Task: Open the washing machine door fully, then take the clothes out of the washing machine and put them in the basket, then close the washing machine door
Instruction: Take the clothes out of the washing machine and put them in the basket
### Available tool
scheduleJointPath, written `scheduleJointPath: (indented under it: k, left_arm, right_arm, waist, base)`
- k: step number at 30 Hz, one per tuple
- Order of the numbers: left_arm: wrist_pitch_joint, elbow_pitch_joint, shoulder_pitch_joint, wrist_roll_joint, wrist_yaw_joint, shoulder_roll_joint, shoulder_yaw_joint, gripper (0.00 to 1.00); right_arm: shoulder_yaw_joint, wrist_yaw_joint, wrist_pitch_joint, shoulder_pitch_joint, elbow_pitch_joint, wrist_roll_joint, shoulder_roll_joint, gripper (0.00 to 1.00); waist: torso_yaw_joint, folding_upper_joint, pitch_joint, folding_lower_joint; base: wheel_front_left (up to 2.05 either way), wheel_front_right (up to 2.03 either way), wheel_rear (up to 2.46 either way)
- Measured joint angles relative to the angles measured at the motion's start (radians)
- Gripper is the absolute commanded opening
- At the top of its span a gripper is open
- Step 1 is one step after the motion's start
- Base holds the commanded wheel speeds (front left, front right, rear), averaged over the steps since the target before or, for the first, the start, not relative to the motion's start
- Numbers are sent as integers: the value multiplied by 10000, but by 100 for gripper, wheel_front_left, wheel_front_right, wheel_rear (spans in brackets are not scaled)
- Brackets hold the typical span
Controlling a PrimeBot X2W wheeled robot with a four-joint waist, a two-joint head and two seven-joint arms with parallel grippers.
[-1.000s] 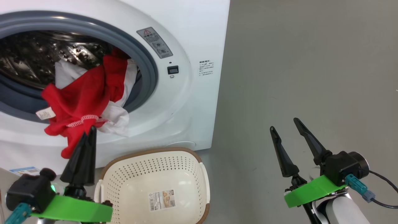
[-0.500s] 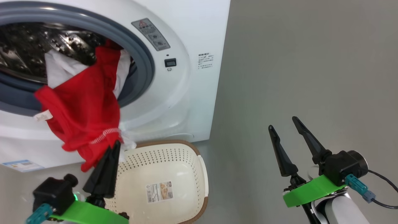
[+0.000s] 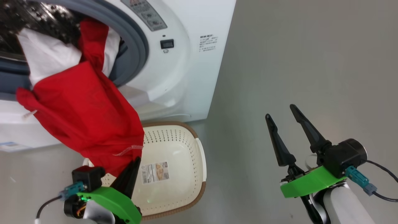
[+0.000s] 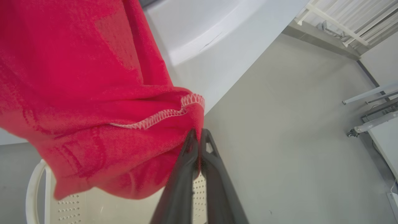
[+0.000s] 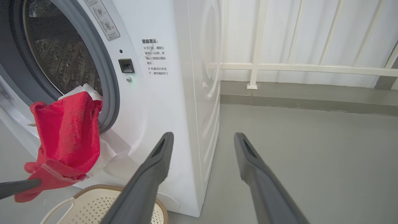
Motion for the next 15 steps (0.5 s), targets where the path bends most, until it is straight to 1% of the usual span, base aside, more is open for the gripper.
scheduleJointPath:
  k: [2, 7, 11, 15]
  left_arm:
    - [2, 658, -272, -48, -151, -81, -54, 0]
    - [190, 2380, -998, -267, -339, -307, -178, 0]
    - [173, 3624, -1562, -451, -589, -416, -307, 0]
    - [-12, 4638, -2220, -527, -690, -489, -453, 0]
  right_arm:
    - [13, 0, 0, -78, -27, 0, 0, 100]
    - [33, 0, 0, -227, -115, 0, -2, 100]
    - [86, 0, 0, -403, -222, 0, -4, 100]
    - [136, 0, 0, -723, -345, 0, -6, 100]
  waist:
    - [-10, 0, 193, 0]
    - [-41, 0, 676, 0]
    - [-66, 0, 1095, 0]
    - [-95, 0, 1528, 0]
  base:
    - [0, 0, 0]
    - [0, 0, 0]
    - [0, 0, 0]
    - [0, 0, 0]
